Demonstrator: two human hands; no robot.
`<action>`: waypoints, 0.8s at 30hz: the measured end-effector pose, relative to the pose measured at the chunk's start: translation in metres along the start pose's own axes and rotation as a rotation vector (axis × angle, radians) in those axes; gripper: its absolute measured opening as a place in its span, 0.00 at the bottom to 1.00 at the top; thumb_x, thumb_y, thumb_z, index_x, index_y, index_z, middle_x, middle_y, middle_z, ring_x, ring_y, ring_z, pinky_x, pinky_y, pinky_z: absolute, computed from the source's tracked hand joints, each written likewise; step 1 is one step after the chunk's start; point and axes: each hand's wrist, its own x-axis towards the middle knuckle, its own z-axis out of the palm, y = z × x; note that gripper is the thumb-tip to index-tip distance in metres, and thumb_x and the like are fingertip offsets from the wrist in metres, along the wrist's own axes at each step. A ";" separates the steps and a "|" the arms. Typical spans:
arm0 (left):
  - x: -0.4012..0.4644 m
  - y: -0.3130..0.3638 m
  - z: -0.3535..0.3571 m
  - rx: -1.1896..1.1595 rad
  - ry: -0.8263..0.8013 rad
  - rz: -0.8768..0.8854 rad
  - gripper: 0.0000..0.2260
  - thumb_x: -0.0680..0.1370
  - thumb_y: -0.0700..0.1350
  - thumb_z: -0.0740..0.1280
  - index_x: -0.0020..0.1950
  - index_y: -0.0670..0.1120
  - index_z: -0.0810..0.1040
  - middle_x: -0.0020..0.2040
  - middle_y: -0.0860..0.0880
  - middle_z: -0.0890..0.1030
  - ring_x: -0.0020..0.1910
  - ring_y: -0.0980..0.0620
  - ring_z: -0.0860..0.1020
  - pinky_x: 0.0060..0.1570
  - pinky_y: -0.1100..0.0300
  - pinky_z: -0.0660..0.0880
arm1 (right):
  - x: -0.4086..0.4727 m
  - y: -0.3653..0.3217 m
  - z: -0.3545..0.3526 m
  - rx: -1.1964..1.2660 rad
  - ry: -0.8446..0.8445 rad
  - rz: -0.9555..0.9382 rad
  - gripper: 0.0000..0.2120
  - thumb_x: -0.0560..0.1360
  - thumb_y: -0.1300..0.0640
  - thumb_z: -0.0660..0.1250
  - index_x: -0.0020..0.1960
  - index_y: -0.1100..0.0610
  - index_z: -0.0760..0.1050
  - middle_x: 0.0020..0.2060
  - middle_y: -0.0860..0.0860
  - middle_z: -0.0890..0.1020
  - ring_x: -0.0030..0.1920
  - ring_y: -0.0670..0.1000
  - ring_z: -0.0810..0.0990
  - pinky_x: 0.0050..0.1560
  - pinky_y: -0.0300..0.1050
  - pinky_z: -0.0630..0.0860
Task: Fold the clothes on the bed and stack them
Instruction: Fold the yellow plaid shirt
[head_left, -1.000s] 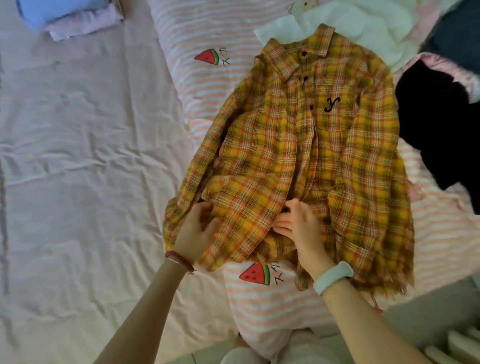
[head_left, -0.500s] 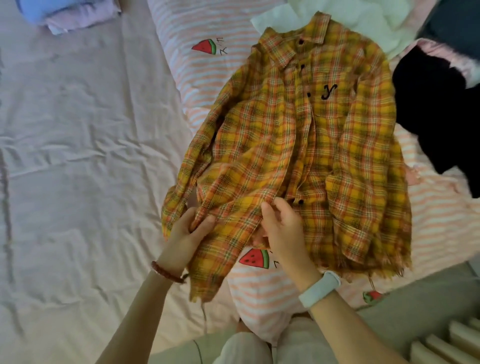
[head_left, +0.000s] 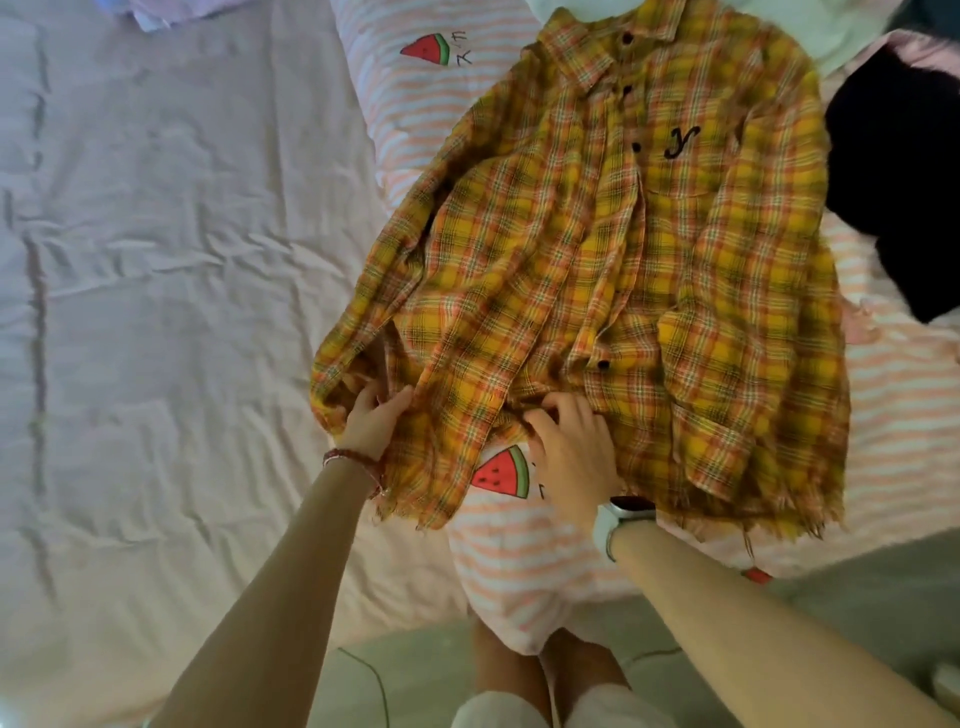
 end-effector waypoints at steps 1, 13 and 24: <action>-0.006 0.002 0.004 0.109 0.000 0.087 0.13 0.78 0.48 0.64 0.60 0.44 0.74 0.52 0.46 0.78 0.46 0.50 0.77 0.43 0.60 0.75 | 0.002 -0.001 -0.005 0.047 0.036 -0.015 0.12 0.76 0.61 0.63 0.59 0.58 0.75 0.55 0.56 0.76 0.57 0.58 0.73 0.53 0.52 0.69; -0.063 0.010 -0.049 -0.339 0.120 -0.024 0.15 0.75 0.48 0.67 0.53 0.38 0.78 0.41 0.43 0.81 0.41 0.45 0.80 0.42 0.53 0.76 | -0.014 0.028 -0.085 0.321 -0.120 -0.176 0.15 0.78 0.49 0.59 0.62 0.51 0.74 0.41 0.47 0.82 0.32 0.42 0.76 0.34 0.38 0.73; -0.090 -0.039 -0.036 0.020 -0.161 0.174 0.09 0.76 0.47 0.65 0.55 0.47 0.78 0.53 0.43 0.80 0.51 0.45 0.79 0.50 0.51 0.78 | -0.055 -0.012 -0.012 0.721 -0.304 0.110 0.18 0.79 0.47 0.58 0.63 0.55 0.73 0.49 0.44 0.77 0.49 0.41 0.74 0.47 0.30 0.72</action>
